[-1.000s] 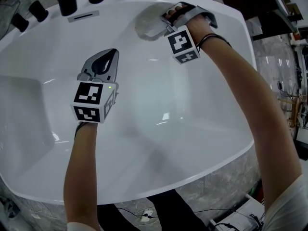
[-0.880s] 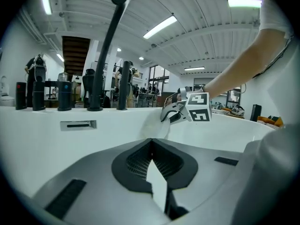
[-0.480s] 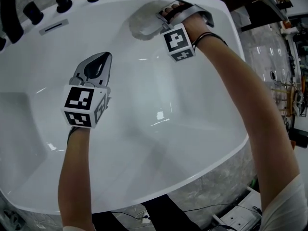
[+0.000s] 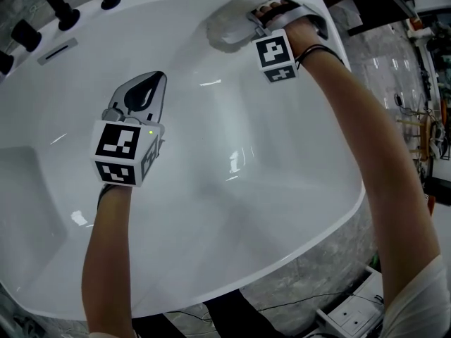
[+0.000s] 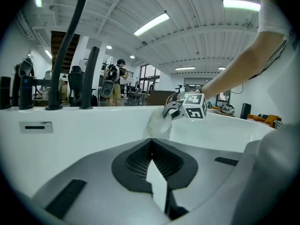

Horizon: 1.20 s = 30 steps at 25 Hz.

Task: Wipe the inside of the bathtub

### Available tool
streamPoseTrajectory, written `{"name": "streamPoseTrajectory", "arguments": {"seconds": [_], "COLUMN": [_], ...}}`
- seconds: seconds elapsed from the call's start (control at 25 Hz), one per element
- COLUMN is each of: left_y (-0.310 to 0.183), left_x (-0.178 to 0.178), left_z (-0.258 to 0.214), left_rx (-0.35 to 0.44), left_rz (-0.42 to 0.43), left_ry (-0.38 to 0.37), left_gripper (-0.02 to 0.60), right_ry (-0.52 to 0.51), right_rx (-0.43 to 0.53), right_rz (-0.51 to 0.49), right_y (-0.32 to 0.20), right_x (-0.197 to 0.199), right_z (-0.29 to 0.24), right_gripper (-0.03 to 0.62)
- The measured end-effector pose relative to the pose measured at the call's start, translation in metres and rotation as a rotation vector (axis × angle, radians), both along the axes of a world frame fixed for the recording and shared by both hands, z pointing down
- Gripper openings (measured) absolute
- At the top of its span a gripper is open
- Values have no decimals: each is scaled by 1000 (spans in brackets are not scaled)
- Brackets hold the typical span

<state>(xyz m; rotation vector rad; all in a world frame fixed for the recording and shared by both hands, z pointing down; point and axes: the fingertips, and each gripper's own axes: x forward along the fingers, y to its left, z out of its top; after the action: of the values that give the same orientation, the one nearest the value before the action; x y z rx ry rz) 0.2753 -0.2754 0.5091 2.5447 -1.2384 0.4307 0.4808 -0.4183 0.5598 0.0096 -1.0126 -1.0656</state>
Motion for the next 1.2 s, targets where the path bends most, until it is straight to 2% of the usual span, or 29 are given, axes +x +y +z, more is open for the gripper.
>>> {"name": "streamPoseTrajectory", "arguments": {"seconds": [0.24, 0.44, 0.88, 1.2], "left_y": [-5, -6, -2, 2], "left_x": [11, 18, 15, 11], "left_z": [1, 3, 13, 28], "left_rx": [0, 6, 11, 2], "left_rz": [11, 30, 60, 64], "left_ry": [-1, 3, -28, -40], "left_gripper": [11, 11, 11, 11], "right_ry": [25, 37, 88, 43], "right_rx": [24, 34, 52, 67], "right_rz": [64, 88, 218, 313], "right_y": [-10, -14, -24, -27], "right_x": [42, 56, 117, 140], "right_z": [-6, -5, -4, 9], "right_gripper": [98, 98, 98, 98]}}
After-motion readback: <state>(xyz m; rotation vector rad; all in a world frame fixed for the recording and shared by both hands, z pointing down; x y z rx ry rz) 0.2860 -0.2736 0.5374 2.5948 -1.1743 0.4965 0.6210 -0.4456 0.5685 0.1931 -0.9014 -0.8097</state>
